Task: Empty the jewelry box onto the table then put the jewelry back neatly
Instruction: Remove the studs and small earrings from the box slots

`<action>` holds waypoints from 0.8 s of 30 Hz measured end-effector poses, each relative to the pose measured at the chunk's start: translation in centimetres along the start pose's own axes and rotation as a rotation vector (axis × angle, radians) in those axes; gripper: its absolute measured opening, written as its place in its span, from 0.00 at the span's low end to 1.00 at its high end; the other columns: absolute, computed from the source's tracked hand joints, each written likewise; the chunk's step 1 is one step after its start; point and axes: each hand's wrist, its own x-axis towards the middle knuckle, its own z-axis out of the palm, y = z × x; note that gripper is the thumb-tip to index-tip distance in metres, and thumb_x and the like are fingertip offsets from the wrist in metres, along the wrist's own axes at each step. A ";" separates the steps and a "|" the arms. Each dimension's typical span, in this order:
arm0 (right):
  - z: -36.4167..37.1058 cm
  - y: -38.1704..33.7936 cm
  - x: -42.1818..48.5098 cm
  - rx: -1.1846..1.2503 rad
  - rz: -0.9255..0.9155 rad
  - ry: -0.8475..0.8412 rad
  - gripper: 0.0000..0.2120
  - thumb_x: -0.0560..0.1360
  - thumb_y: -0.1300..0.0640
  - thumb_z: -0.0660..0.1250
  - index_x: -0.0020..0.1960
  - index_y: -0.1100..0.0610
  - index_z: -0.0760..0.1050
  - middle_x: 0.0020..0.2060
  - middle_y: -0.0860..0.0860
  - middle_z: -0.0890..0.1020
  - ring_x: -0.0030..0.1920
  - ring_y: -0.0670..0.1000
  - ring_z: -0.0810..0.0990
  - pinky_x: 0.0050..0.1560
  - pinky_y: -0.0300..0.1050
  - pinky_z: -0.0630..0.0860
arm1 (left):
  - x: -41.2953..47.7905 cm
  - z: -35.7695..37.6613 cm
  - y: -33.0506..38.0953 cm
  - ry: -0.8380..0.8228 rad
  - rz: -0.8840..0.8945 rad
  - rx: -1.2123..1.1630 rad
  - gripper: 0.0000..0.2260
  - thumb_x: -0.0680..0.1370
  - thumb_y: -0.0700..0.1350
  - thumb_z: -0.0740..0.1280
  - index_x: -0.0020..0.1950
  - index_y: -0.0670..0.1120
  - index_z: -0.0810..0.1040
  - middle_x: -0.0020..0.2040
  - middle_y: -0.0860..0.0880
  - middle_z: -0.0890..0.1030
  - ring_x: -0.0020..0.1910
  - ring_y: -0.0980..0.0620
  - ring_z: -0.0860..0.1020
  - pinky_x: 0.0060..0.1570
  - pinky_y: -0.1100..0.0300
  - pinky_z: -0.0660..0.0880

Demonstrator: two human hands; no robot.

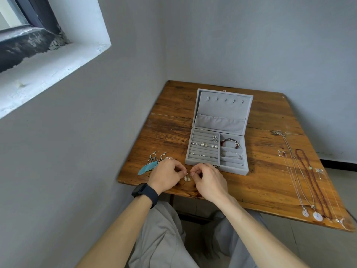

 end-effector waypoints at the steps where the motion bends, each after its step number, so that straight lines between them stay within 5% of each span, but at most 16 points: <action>1: 0.0 0.1 0.0 0.003 -0.002 0.003 0.04 0.79 0.48 0.66 0.53 0.43 0.78 0.50 0.40 0.77 0.47 0.43 0.77 0.37 0.37 0.71 | 0.0 0.0 0.0 0.001 0.000 0.001 0.05 0.77 0.52 0.71 0.51 0.56 0.85 0.52 0.56 0.77 0.51 0.57 0.76 0.54 0.55 0.75; 8: -0.1 0.7 -0.3 0.076 -0.015 0.032 0.06 0.79 0.51 0.67 0.55 0.46 0.80 0.50 0.40 0.77 0.47 0.42 0.76 0.44 0.38 0.75 | 0.1 0.3 -0.1 0.019 -0.009 -0.005 0.06 0.77 0.52 0.70 0.52 0.56 0.84 0.53 0.56 0.78 0.52 0.57 0.77 0.54 0.56 0.76; 18: -1.3 1.1 -1.5 0.149 -0.063 0.005 0.09 0.78 0.54 0.69 0.58 0.47 0.79 0.51 0.41 0.80 0.46 0.39 0.77 0.42 0.24 0.67 | -0.2 -0.5 0.2 0.000 0.019 -0.003 0.10 0.78 0.49 0.69 0.59 0.54 0.82 0.56 0.54 0.80 0.54 0.58 0.77 0.55 0.60 0.75; 24: -3.4 2.1 -2.2 0.138 -0.111 0.025 0.10 0.79 0.53 0.67 0.59 0.46 0.79 0.53 0.39 0.79 0.52 0.40 0.78 0.50 0.28 0.72 | 0.2 -1.1 1.0 0.041 0.077 0.087 0.11 0.79 0.50 0.67 0.62 0.56 0.79 0.58 0.55 0.79 0.58 0.56 0.76 0.57 0.58 0.76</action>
